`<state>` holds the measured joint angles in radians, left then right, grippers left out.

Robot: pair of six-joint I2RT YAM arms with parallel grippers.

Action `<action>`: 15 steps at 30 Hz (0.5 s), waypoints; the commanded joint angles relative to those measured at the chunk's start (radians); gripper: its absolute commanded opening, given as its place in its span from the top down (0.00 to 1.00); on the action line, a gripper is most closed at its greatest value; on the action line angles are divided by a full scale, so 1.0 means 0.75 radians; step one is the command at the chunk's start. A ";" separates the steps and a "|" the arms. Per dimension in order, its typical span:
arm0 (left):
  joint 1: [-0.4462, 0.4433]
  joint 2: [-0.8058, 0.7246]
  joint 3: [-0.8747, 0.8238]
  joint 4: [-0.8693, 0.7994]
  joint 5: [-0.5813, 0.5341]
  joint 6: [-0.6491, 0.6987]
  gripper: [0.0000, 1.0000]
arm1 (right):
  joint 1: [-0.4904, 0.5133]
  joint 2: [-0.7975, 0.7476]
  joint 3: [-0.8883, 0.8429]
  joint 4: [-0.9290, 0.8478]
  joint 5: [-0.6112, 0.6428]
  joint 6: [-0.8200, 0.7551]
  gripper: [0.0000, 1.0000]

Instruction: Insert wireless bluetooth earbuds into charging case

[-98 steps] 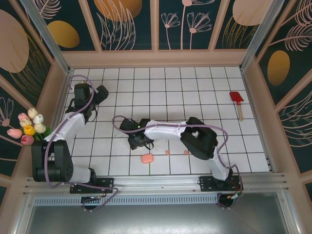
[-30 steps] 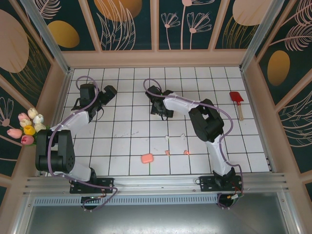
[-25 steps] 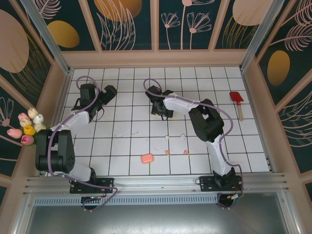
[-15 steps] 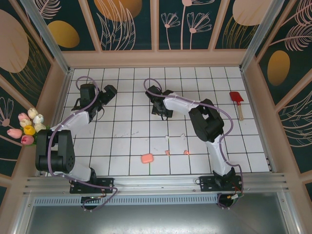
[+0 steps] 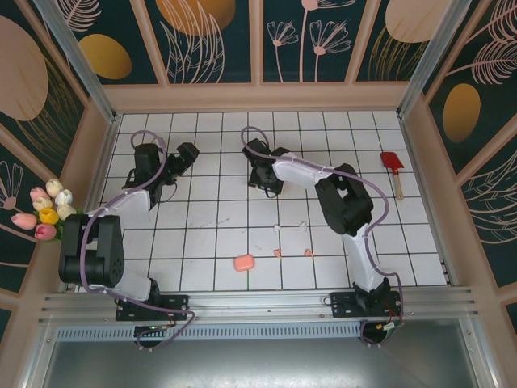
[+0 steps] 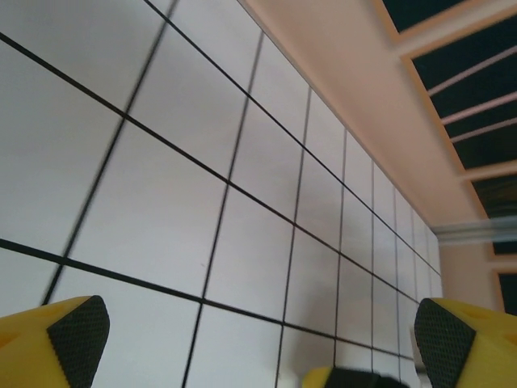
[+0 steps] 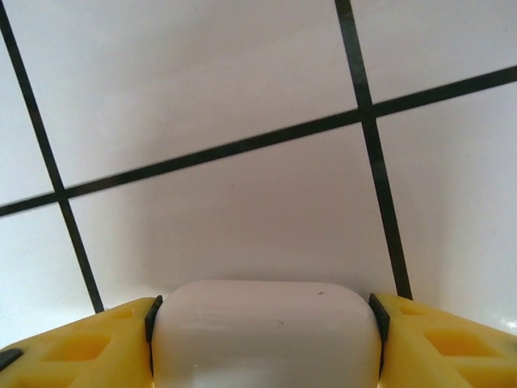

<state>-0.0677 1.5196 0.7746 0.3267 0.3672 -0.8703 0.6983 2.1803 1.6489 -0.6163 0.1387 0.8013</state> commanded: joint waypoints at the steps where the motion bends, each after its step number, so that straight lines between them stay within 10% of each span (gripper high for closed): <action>1: -0.039 0.003 -0.071 0.248 0.094 -0.044 0.01 | -0.057 -0.070 0.031 0.077 -0.101 0.058 0.39; 15: -0.268 0.117 -0.323 0.801 0.103 -0.031 0.05 | -0.190 -0.055 0.010 0.284 -0.328 0.226 0.39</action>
<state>-0.2337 1.5818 0.5438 0.7883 0.4355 -0.9211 0.5716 2.1803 1.6489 -0.4572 -0.0486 0.9207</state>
